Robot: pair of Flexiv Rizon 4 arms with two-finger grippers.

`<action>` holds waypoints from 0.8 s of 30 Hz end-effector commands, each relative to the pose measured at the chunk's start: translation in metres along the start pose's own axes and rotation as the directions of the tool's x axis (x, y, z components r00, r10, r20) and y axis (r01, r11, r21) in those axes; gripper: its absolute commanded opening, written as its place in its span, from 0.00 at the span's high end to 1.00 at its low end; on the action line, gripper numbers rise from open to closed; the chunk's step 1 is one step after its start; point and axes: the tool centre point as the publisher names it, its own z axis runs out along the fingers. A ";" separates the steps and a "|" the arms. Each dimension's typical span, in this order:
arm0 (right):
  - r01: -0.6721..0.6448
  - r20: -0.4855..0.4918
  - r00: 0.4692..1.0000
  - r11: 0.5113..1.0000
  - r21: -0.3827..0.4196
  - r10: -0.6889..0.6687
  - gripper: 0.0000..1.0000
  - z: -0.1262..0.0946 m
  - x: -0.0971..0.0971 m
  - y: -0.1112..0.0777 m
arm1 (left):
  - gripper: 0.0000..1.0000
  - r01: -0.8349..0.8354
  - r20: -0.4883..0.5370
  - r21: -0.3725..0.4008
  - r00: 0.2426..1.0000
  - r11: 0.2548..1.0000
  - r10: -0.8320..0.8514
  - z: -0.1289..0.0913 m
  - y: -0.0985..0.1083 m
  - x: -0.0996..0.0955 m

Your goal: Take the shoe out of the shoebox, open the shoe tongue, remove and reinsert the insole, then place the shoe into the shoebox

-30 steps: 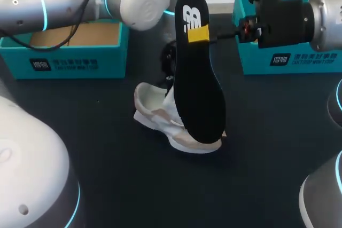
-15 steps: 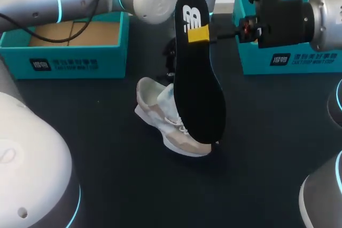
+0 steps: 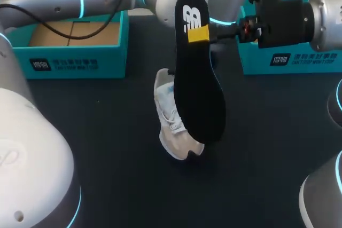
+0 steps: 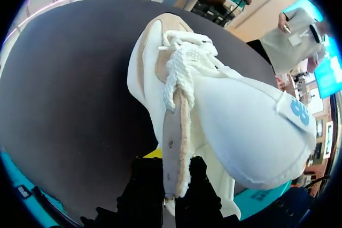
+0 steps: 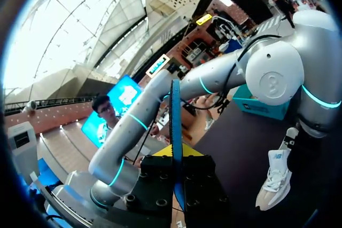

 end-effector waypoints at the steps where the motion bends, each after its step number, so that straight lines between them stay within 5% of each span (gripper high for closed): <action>1: -0.002 0.002 1.000 1.000 0.002 0.002 1.00 0.004 -0.001 0.002 | 1.00 -0.198 -0.070 -0.104 0.979 0.975 0.192 -0.008 -0.004 -0.015; 8: -0.002 0.002 1.000 1.000 0.002 0.002 1.00 0.004 -0.001 0.002 | 1.00 -0.218 -0.092 -0.119 0.974 0.969 0.208 -0.002 0.000 -0.033; 24: -0.002 0.002 1.000 1.000 0.002 0.002 1.00 0.004 -0.001 0.002 | 1.00 -0.094 -0.081 -0.118 0.993 0.988 0.085 0.019 0.000 -0.039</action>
